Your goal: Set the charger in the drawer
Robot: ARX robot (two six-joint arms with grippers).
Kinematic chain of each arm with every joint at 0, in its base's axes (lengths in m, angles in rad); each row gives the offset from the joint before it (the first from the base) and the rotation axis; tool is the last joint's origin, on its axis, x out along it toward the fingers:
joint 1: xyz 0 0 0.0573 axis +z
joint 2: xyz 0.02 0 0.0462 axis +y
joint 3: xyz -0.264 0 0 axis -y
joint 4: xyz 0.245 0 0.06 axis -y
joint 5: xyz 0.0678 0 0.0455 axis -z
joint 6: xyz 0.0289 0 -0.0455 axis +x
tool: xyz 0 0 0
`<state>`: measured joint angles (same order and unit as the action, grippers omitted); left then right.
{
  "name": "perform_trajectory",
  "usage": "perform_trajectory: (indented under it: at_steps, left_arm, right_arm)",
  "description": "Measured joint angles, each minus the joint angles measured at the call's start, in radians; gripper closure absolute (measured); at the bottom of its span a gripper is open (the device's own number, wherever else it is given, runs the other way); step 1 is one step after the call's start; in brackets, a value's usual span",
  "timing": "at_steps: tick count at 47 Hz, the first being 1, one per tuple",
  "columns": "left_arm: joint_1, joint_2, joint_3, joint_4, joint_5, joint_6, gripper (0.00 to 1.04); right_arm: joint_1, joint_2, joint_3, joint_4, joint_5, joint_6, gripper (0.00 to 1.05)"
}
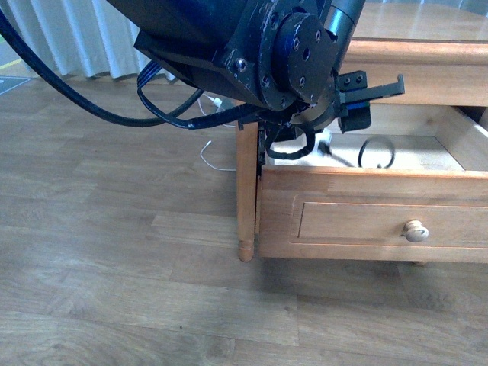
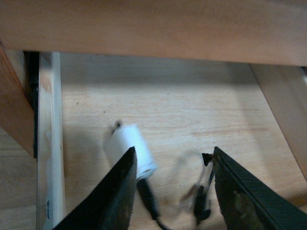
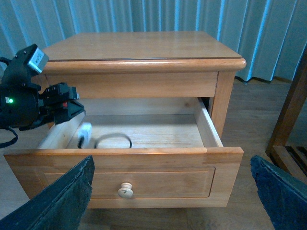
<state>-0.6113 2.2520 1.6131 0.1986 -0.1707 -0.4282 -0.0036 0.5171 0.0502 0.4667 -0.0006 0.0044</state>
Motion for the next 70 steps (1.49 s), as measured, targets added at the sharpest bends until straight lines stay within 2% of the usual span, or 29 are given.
perform_trajectory:
  at_steps: [7, 17, 24, 34, 40, 51, 54, 66, 67, 68, 70]
  left_arm:
    - [0.008, -0.088, -0.072, 0.035, -0.021, 0.009, 0.34]
    - [0.059, -0.384, -0.321, 0.111, -0.039, 0.078, 0.04]
    - [0.137, -0.654, -0.508, 0.108, -0.039, 0.127, 0.06]
    - [0.261, -1.081, -0.764, 0.003, -0.028, 0.220, 0.06]
    - [0.338, -1.414, -0.919, -0.151, 0.026, 0.236, 0.06]
    - [0.468, -1.828, -1.106, -0.402, 0.066, 0.206, 0.06]
    - [0.480, -1.892, -1.141, -0.419, 0.037, 0.201, 0.06]
    - [0.483, -1.906, -1.148, -0.419, 0.041, 0.198, 0.06]
    - [0.497, -1.917, -1.154, -0.407, 0.056, 0.214, 0.08]
    - [0.531, -1.937, -1.176, -0.369, 0.119, 0.249, 0.14]
    - [0.585, -1.981, -1.229, -0.323, 0.159, 0.325, 0.24]
  right_arm:
    - [0.000, 0.000, 0.000, 0.000, 0.000, 0.000, 0.08]
    - [0.000, 0.000, 0.000, 0.000, 0.000, 0.000, 0.08]
    - [0.000, 0.000, 0.000, 0.000, 0.000, 0.000, 0.08]
    - [0.000, 0.000, 0.000, 0.000, 0.000, 0.000, 0.08]
    - [0.000, 0.000, 0.000, 0.000, 0.000, 0.000, 0.08]
    - [0.000, 0.000, 0.000, 0.000, 0.000, 0.000, 0.08]
    - [0.000, 0.000, 0.000, 0.000, 0.000, 0.000, 0.08]
    - [0.000, 0.000, 0.000, 0.000, 0.000, 0.000, 0.08]
    - [0.000, 0.000, 0.000, 0.000, 0.000, 0.000, 0.08]
    - [0.000, 0.000, 0.000, 0.000, 0.000, 0.000, 0.08]
    - [0.000, 0.000, 0.000, 0.000, 0.000, 0.000, 0.08]
